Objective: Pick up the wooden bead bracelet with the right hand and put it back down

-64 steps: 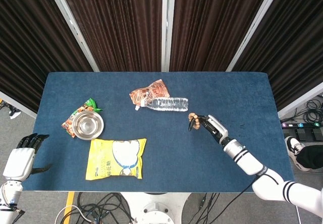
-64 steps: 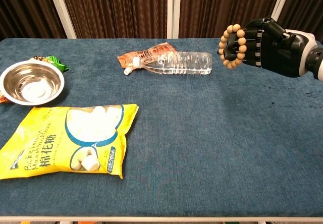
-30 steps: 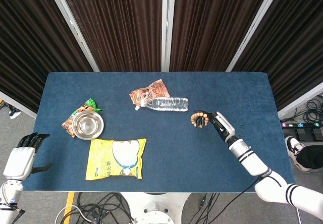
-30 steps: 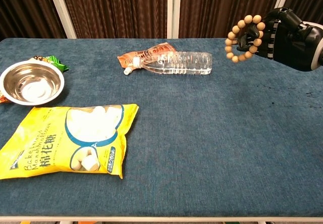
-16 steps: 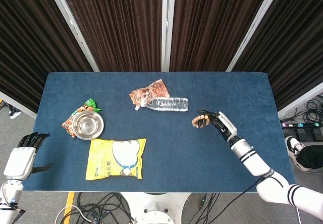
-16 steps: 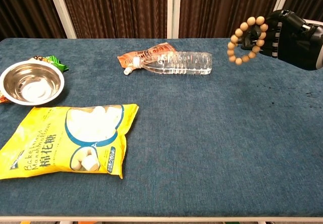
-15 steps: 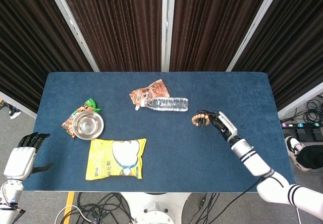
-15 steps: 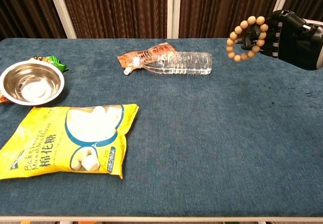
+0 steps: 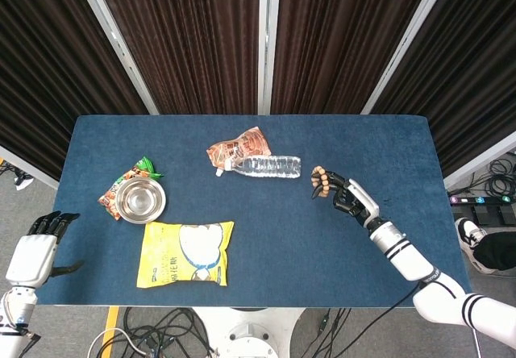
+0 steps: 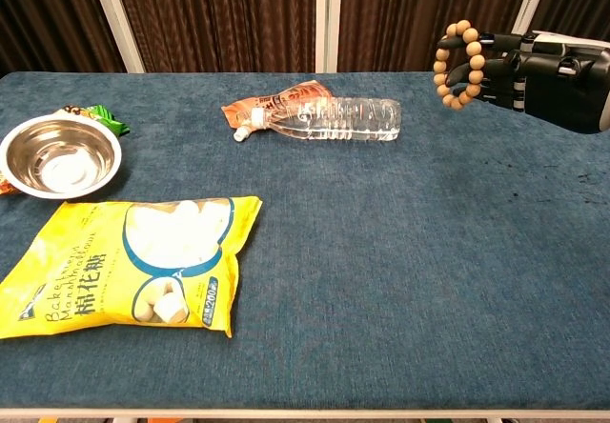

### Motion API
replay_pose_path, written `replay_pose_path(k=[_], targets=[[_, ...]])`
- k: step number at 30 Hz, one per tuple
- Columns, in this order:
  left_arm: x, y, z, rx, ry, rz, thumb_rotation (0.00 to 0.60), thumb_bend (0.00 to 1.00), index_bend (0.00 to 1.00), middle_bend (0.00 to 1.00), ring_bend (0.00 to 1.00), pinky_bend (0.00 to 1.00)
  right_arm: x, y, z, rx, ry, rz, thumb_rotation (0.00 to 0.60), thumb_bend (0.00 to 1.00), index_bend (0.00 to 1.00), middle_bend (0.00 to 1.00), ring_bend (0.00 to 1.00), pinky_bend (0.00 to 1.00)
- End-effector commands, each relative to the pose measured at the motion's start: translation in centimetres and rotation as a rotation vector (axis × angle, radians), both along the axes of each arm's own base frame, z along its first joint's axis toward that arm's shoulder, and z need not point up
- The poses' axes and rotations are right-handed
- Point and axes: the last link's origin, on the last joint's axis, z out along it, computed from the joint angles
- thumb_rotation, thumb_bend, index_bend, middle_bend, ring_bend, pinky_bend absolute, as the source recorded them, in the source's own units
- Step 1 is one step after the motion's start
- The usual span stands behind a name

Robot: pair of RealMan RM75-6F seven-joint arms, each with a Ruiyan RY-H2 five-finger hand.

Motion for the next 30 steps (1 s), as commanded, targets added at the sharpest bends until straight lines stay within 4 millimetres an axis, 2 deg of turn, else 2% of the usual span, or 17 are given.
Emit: replay_pose_path(k=[1, 3, 8, 13, 17, 22, 30], targets=[[0.0, 0.0, 0.0, 0.0, 0.0, 0.0, 0.6, 0.0, 0.17, 0.17, 0.09, 0.14, 0.1, 0.0, 0.0, 0.006, -0.026, -0.008, 0.33, 0.86, 0.2, 0.45, 0.06, 0.0], [0.0, 0.0, 0.0, 0.0, 0.001, 0.0, 0.6, 0.0, 0.17, 0.17, 0.09, 0.14, 0.2, 0.0, 0.1, 0.016, -0.055, -0.02, 0.289, 0.71, 0.2, 0.45, 0.06, 0.0], [0.0, 0.2, 0.1, 0.003, 0.001, -0.003, 0.6, 0.0, 0.17, 0.17, 0.09, 0.14, 0.0, 0.3, 0.4, 0.03, -0.099, -0.032, 0.242, 0.43, 0.2, 0.45, 0.06, 0.0], [0.1, 0.4, 0.1, 0.001, 0.002, -0.009, 0.6, 0.0, 0.17, 0.17, 0.09, 0.14, -0.2, 0.8, 0.8, 0.069, -0.171, -0.05, 0.217, 0.26, 0.2, 0.46, 0.06, 0.0], [0.2, 0.5, 0.0, -0.002, 0.003, -0.012, 0.6, 0.0, 0.17, 0.17, 0.09, 0.14, -1.1, 0.7, 0.8, 0.038, -0.06, -0.01, 0.214, 0.13, 0.2, 0.46, 0.06, 0.0], [0.3, 0.7, 0.0, -0.006, 0.005, -0.014, 0.6, 0.0, 0.17, 0.17, 0.09, 0.14, -1.7, 0.8, 0.8, -0.004, 0.098, 0.031, 0.215, 0.08, 0.22, 0.45, 0.06, 0.0], [0.5, 0.9, -0.2, -0.013, 0.005, -0.019, 0.6, 0.0, 0.17, 0.17, 0.09, 0.14, -2.2, 0.2, -0.1, -0.074, 0.442, 0.135, 0.214, 0.07, 0.25, 0.45, 0.06, 0.0]])
